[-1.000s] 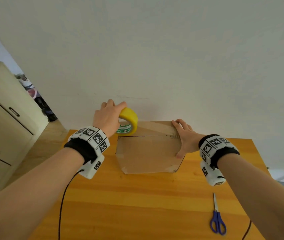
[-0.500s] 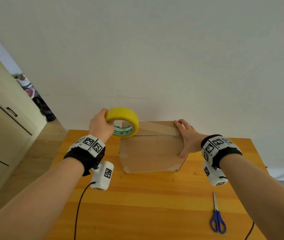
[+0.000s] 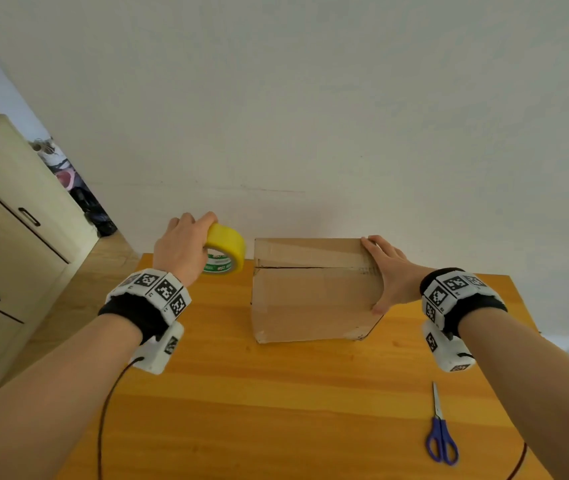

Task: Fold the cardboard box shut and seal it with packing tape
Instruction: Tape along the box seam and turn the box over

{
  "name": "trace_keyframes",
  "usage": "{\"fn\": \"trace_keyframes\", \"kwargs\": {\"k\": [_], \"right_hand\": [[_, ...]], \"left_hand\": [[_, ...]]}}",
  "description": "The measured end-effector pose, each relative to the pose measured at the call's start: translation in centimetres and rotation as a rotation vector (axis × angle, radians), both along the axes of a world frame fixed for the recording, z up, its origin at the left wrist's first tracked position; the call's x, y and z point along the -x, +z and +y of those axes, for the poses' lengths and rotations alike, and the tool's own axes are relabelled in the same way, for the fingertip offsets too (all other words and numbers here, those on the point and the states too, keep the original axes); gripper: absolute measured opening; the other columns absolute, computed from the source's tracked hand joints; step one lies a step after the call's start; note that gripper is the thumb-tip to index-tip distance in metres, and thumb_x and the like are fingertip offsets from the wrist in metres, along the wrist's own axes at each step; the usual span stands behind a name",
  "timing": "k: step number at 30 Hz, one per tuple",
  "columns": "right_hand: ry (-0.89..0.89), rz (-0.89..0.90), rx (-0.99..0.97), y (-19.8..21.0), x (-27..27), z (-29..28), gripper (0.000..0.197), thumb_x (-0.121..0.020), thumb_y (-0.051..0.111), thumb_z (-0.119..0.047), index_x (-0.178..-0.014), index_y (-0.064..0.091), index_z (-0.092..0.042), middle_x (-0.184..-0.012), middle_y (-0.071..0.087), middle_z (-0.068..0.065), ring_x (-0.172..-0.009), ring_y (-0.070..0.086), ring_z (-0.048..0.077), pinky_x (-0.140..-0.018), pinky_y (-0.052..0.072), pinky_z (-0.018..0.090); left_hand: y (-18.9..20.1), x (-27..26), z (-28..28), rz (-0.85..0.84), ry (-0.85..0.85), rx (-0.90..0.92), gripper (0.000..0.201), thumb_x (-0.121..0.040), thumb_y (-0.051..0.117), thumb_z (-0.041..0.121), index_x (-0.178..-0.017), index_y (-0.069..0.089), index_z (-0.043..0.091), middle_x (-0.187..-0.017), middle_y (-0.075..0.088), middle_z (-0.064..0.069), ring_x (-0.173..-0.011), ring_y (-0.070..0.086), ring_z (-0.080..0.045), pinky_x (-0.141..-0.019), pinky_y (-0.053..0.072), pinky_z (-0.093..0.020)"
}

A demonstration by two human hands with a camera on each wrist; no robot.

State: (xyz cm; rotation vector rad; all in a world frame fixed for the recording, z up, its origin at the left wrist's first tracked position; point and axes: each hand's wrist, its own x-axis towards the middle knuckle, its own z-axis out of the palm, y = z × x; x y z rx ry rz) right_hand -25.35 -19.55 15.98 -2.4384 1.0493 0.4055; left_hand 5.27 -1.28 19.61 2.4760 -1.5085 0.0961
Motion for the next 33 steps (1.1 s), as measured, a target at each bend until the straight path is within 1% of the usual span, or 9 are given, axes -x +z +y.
{"fn": "trace_keyframes", "kwargs": {"k": [4, 6, 9, 13, 18, 23, 27, 31, 33], "right_hand": [[0.010, -0.009, -0.014, -0.1, -0.6, 0.2, 0.140, -0.052, 0.087, -0.037, -0.148, -0.014, -0.025, -0.152, -0.011, -0.010, -0.141, 0.009, 0.024, -0.110, 0.033, 0.048], [0.010, -0.004, -0.012, 0.0, -0.7, 0.2, 0.140, -0.052, 0.087, -0.036, -0.148, -0.014, -0.024, -0.152, -0.011, -0.010, -0.141, 0.009, 0.024, -0.110, 0.033, 0.047], [0.006, 0.006, -0.009, 0.0, -0.6, 0.1, 0.141, -0.052, 0.087, -0.037, -0.148, -0.014, -0.024, -0.152, -0.010, -0.010, -0.141, 0.009, 0.024, -0.110, 0.032, 0.048], [0.005, 0.015, -0.003, 0.1, -0.7, 0.1, 0.141, -0.051, 0.088, -0.037, -0.148, -0.013, -0.024, -0.152, -0.009, -0.010, -0.141, 0.010, 0.024, -0.110, 0.033, 0.049], [0.012, 0.044, 0.024, 0.4, -1.1, -0.1, 0.141, -0.050, 0.089, -0.037, -0.148, -0.011, -0.022, -0.152, -0.007, -0.006, -0.140, 0.011, 0.025, -0.111, 0.031, 0.046], [0.027, 0.055, 0.052, 0.4, -1.2, 0.0, 0.141, -0.051, 0.088, -0.039, -0.148, -0.013, -0.022, -0.153, -0.008, -0.006, -0.141, 0.010, 0.024, -0.111, 0.032, 0.045], [0.043, 0.099, 0.062, 0.6, -1.2, 0.1, 0.146, -0.050, 0.089, -0.043, -0.148, -0.018, -0.021, -0.155, -0.012, -0.004, -0.144, 0.000, 0.023, -0.116, 0.023, 0.045], [0.058, 0.197, 0.082, 1.0, -1.6, 0.3, 0.153, -0.046, 0.087, -0.052, -0.146, -0.024, -0.020, -0.156, -0.022, -0.001, -0.145, -0.015, 0.021, -0.118, 0.006, 0.043], [0.069, 0.236, 0.101, 1.5, -2.0, 0.6, 0.154, -0.047, 0.086, -0.055, -0.146, -0.025, -0.018, -0.156, -0.024, 0.002, -0.144, -0.019, 0.021, -0.117, 0.000, 0.042]], "left_hand": [[-0.8, -1.0, 0.6, -0.056, 0.009, -0.064, 0.040, -0.082, 0.055, 0.000, -0.117, 0.047, 0.018, -0.099, 0.053, -0.016, -0.094, 0.049, -0.033, -0.060, 0.045, -0.040], [-1.1, -1.0, 0.6, -0.063, 0.005, -0.081, 0.040, -0.083, 0.054, 0.001, -0.118, 0.046, 0.018, -0.100, 0.052, -0.016, -0.095, 0.049, -0.033, -0.060, 0.046, -0.040], [-1.6, -0.9, 0.9, -0.052, -0.004, -0.103, 0.040, -0.084, 0.054, 0.002, -0.119, 0.045, 0.018, -0.100, 0.052, -0.016, -0.095, 0.049, -0.033, -0.060, 0.044, -0.038], [-2.3, -0.8, 1.2, -0.024, -0.005, -0.126, 0.039, -0.084, 0.054, 0.001, -0.118, 0.044, 0.018, -0.098, 0.052, -0.015, -0.093, 0.048, -0.031, -0.061, 0.046, -0.038], [-2.5, -0.7, 1.1, -0.018, 0.008, -0.150, 0.037, -0.086, 0.053, 0.003, -0.118, 0.044, 0.019, -0.100, 0.052, -0.014, -0.092, 0.049, -0.030, -0.058, 0.036, -0.033], [-2.5, -0.6, 1.0, 0.007, 0.011, -0.145, 0.037, -0.086, 0.054, 0.005, -0.119, 0.044, 0.019, -0.101, 0.053, -0.013, -0.092, 0.049, -0.028, -0.060, 0.036, -0.032], [-2.4, -0.6, 1.0, 0.018, 0.003, -0.138, 0.038, -0.087, 0.054, 0.005, -0.121, 0.044, 0.018, -0.102, 0.053, -0.014, -0.093, 0.049, -0.028, -0.061, 0.035, -0.032], [-2.2, -0.6, 1.2, 0.034, -0.002, -0.108, 0.037, -0.086, 0.054, 0.005, -0.120, 0.045, 0.018, -0.102, 0.054, -0.015, -0.094, 0.050, -0.029, -0.061, 0.036, -0.032], [-2.1, -0.8, 1.2, 0.036, -0.005, -0.102, 0.036, -0.086, 0.054, 0.005, -0.119, 0.045, 0.017, -0.102, 0.054, -0.015, -0.093, 0.049, -0.029, -0.061, 0.036, -0.032]]}}
